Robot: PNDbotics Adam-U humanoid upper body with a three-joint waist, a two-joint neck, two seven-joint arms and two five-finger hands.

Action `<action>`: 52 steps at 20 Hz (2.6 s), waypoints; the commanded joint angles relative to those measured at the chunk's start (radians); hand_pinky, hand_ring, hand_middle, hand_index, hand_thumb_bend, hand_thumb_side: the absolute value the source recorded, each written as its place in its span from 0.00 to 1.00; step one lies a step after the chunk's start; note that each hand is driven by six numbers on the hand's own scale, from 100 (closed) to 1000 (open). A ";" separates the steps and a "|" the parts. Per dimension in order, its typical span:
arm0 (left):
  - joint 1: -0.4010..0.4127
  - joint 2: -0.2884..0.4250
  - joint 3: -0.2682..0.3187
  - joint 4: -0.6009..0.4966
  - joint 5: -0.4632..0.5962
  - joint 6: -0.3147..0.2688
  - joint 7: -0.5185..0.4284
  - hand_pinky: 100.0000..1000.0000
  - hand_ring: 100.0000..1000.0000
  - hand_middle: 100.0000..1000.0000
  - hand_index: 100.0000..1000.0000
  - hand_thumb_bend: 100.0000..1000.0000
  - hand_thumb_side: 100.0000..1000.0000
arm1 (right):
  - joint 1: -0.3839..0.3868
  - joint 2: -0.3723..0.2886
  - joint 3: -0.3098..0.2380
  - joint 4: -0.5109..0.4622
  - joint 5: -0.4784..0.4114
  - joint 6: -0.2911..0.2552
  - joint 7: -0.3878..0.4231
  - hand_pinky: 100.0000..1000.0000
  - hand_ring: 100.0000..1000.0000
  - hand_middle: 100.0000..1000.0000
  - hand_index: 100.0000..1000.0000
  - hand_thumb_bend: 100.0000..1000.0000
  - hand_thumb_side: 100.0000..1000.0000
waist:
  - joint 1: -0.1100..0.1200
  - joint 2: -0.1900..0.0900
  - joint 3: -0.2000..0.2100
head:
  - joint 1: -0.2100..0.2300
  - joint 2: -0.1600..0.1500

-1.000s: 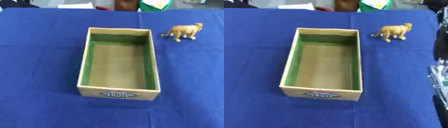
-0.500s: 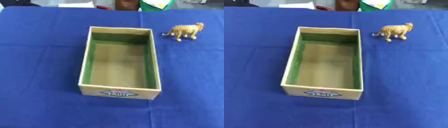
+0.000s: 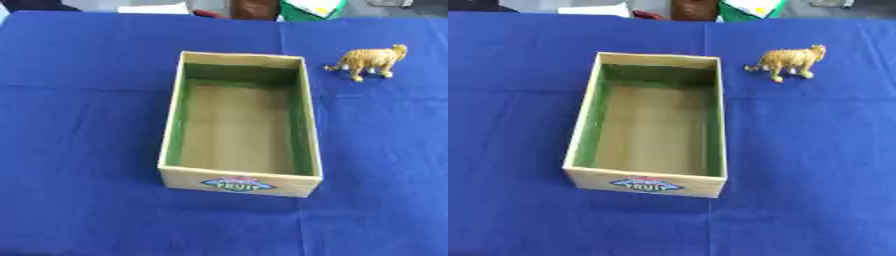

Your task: Pick up objects on the table and place them in the box.

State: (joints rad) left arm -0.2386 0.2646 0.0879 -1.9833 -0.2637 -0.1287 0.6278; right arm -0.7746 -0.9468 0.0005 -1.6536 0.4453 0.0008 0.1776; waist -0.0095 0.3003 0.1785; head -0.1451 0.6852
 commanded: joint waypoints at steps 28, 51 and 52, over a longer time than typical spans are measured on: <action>0.001 0.026 -0.007 -0.017 0.009 0.002 -0.020 0.45 0.49 0.52 0.71 0.00 0.46 | -0.299 0.109 0.150 0.616 0.416 -0.301 0.644 0.99 1.00 1.00 1.00 0.36 0.50 | -0.006 -0.029 -0.003 | -0.024 -0.004; -0.007 0.020 -0.010 -0.017 0.012 -0.001 -0.027 0.45 0.49 0.52 0.70 0.00 0.46 | -0.239 0.115 0.188 0.707 0.515 -0.334 0.700 0.98 1.00 1.00 1.00 0.13 0.47 | -0.002 -0.014 0.012 | -0.037 0.001; -0.006 0.019 -0.010 -0.017 0.012 -0.001 -0.028 0.45 0.49 0.51 0.70 0.00 0.46 | -0.238 0.119 0.188 0.716 0.525 -0.337 0.690 0.98 1.00 0.98 1.00 0.03 0.47 | -0.001 -0.014 0.013 | -0.037 0.001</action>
State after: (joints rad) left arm -0.2368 0.2653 0.0765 -1.9833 -0.2523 -0.1280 0.6036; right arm -1.0010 -0.8095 0.1918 -0.9411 0.9515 -0.3045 0.8488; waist -0.0132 0.3028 0.1917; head -0.1790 0.6859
